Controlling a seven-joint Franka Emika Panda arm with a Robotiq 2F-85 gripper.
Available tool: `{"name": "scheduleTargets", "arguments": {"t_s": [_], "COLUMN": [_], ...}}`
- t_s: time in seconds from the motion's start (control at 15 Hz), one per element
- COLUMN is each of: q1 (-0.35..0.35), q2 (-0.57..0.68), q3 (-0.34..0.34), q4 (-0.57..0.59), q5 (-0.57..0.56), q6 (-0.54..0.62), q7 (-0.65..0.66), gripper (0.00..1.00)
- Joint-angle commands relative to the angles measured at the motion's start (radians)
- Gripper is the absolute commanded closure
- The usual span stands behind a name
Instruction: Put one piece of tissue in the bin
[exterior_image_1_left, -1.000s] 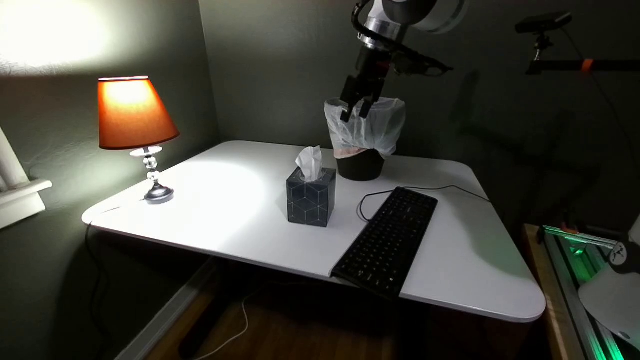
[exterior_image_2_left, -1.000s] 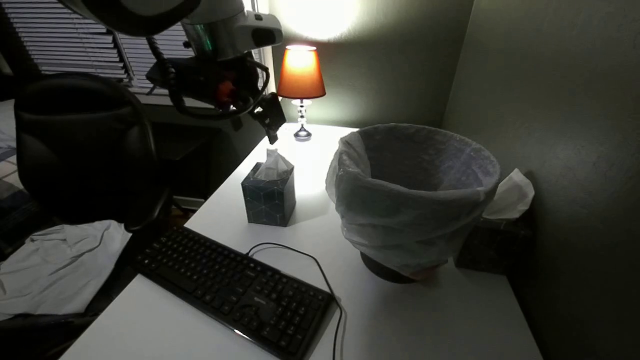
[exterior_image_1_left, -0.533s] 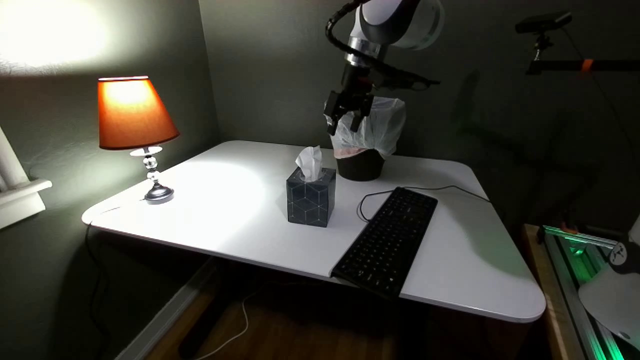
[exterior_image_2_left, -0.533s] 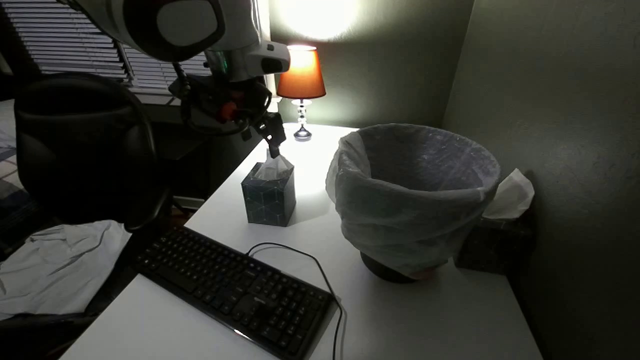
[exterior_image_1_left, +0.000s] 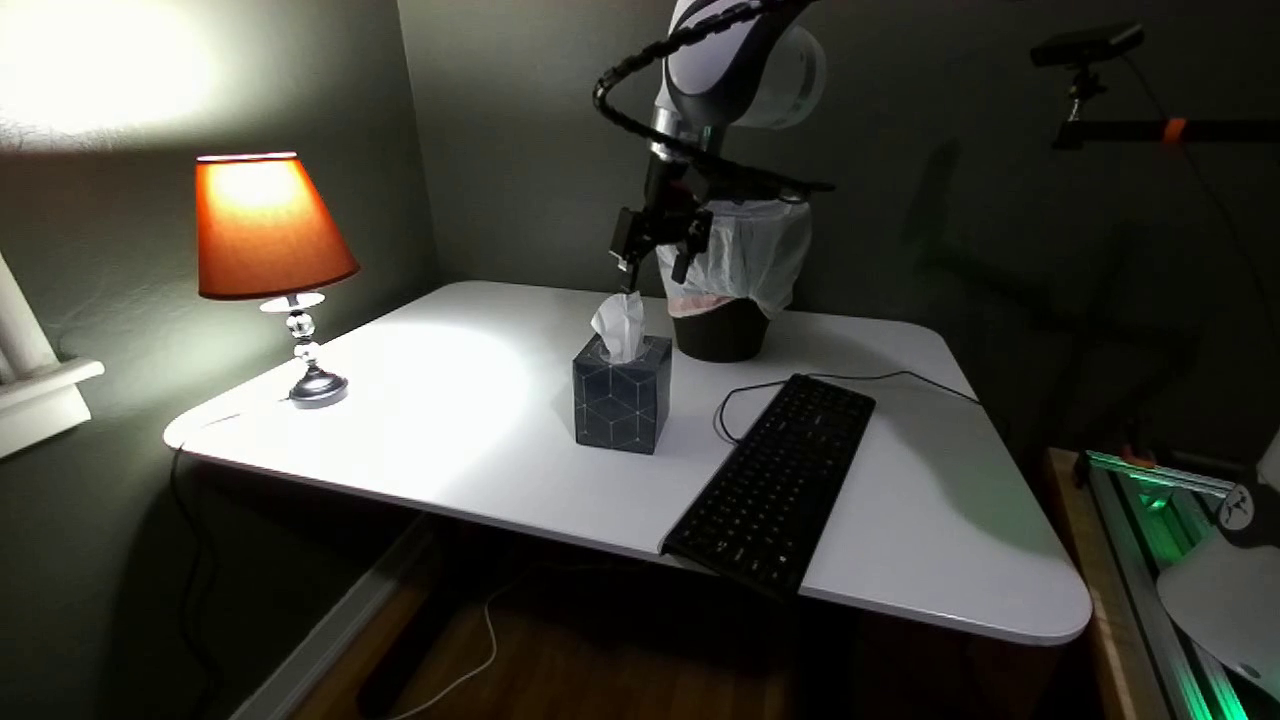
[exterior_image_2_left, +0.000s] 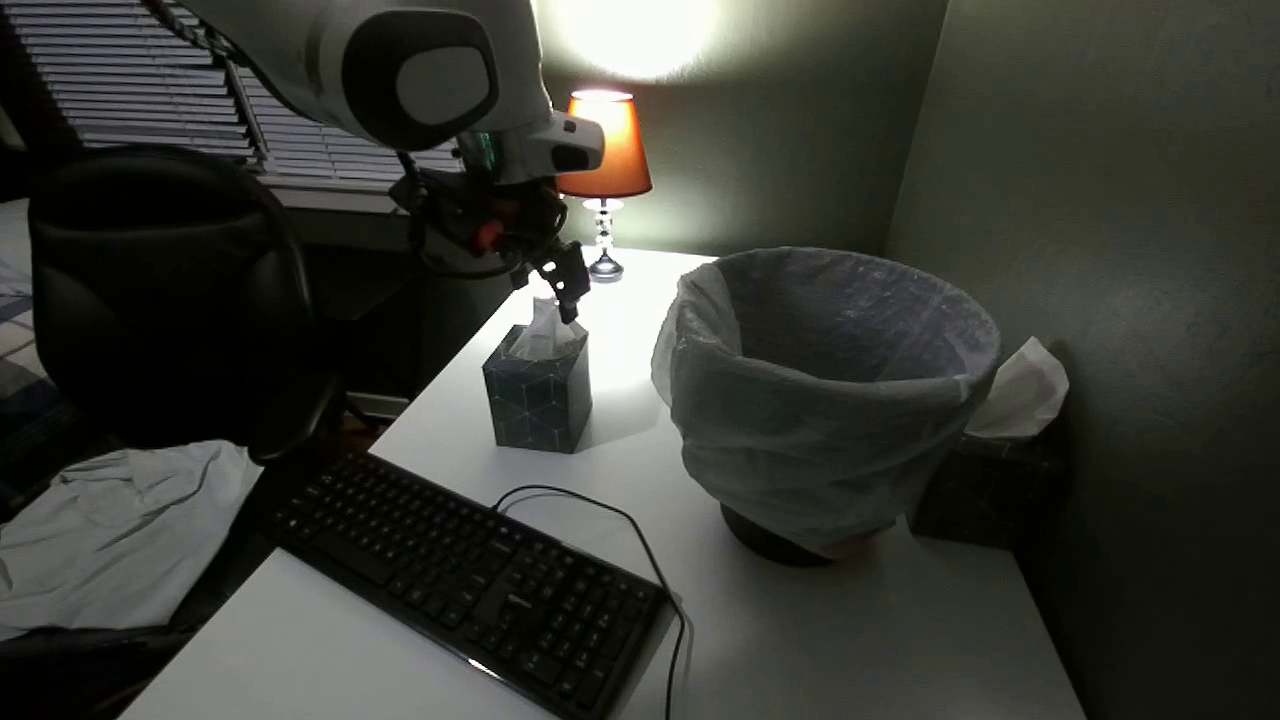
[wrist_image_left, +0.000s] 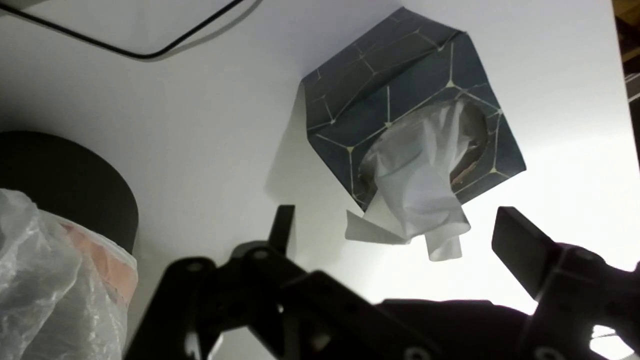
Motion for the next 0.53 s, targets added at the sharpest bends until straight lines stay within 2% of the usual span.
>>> {"name": "scheduleTargets", "arguments": {"t_s": [0.0, 0.07, 0.47], "q1": [0.003, 0.003, 0.000], "q2": [0.068, 0.078, 0.109], "q3": [0.006, 0.007, 0.022], "q4": [0.083, 0.095, 0.130], "q5": [-0.027, -0.026, -0.012], "q6": [-0.060, -0.069, -0.074], "q7": [0.046, 0.044, 0.019], "gripper": [0.09, 0.26, 0.72]}}
